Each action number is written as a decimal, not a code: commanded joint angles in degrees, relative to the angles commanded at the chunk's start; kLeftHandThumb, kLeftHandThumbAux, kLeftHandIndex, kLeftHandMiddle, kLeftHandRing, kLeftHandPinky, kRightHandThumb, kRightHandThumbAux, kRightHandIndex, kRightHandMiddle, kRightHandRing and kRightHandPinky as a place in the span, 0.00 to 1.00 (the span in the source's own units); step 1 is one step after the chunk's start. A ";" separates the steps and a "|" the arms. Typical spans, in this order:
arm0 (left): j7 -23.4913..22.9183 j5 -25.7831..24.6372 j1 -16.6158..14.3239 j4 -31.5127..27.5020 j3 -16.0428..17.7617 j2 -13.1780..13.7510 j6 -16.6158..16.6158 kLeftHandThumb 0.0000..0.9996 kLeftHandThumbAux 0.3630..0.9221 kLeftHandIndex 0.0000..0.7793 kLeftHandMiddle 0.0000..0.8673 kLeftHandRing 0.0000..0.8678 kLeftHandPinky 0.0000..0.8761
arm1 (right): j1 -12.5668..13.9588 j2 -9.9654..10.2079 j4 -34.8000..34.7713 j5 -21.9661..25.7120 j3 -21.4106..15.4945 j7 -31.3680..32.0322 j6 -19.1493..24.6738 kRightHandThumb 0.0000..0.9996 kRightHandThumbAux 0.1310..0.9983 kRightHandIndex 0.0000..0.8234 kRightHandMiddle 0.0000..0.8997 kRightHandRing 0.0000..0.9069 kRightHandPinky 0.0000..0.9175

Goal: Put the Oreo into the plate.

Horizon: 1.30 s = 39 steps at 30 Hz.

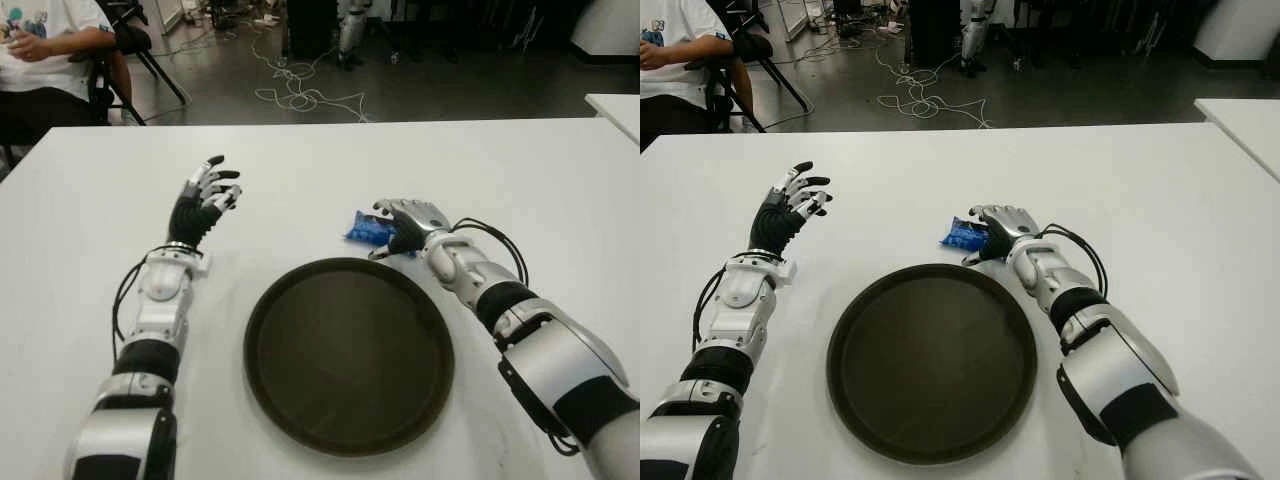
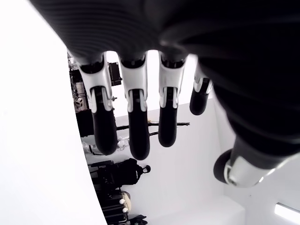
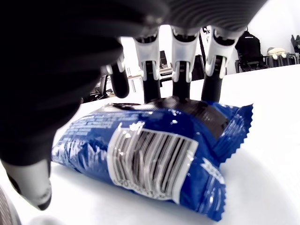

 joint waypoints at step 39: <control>-0.12 -0.38 0.38 -0.96 0.13 -0.26 0.33 0.29 0.42 0.18 0.32 0.38 0.47 | 0.14 0.12 0.06 -0.24 0.34 -0.41 0.60 0.00 0.63 0.34 0.38 0.40 0.38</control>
